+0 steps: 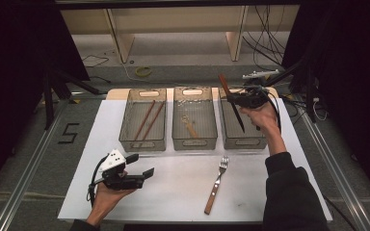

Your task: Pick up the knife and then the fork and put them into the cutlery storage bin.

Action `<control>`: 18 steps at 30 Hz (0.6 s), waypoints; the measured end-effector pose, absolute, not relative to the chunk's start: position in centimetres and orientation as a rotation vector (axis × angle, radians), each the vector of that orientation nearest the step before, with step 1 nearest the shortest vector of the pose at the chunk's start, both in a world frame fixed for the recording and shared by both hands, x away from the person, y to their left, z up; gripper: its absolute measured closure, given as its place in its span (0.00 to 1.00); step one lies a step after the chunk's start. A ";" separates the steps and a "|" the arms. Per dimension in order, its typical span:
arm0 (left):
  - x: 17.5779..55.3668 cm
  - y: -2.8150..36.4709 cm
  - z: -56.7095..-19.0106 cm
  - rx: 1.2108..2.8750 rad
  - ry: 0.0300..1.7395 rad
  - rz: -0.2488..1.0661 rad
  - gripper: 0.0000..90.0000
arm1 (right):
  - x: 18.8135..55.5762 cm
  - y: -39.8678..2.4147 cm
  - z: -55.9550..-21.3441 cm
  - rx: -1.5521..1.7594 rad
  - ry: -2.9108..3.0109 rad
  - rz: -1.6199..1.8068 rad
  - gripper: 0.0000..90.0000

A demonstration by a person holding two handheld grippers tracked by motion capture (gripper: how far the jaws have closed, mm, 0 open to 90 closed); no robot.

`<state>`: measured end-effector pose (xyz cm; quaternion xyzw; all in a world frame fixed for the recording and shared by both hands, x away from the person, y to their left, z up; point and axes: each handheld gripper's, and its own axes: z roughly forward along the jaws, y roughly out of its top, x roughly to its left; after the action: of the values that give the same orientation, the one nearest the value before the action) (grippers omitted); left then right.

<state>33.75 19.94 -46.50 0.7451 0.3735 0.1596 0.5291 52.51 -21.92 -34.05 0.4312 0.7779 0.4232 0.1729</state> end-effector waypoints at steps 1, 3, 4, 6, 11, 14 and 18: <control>33.7 19.9 -46.5 1.779 0.892 0.381 0.18 | 52.6 -22.0 -34.1 1.232 2.202 1.196 0.86; 33.7 20.0 -46.5 1.779 0.892 0.380 0.18 | 52.7 -22.0 -34.3 1.242 2.194 1.198 0.86; 33.7 19.9 -46.5 1.779 0.892 0.381 0.18 | 52.7 -22.0 -34.3 1.246 2.192 1.198 0.86; 33.7 19.9 -46.5 1.782 0.888 0.381 0.18 | 52.9 -22.1 -34.5 1.254 2.187 1.194 0.86; 33.7 19.9 -46.5 1.789 0.886 0.379 0.18 | 53.1 -22.3 -35.0 1.281 2.169 1.183 0.86; 33.7 19.9 -46.5 1.782 0.889 0.378 0.18 | 53.3 -22.4 -35.4 1.295 2.157 1.175 0.86; 33.7 19.9 -46.5 1.788 0.886 0.376 0.18 | 53.5 -22.4 -35.9 1.311 2.149 1.159 0.86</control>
<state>33.74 19.90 -46.52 0.7482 0.3707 0.1575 0.5273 53.45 -22.42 -35.88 0.4651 0.7621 0.4112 0.1839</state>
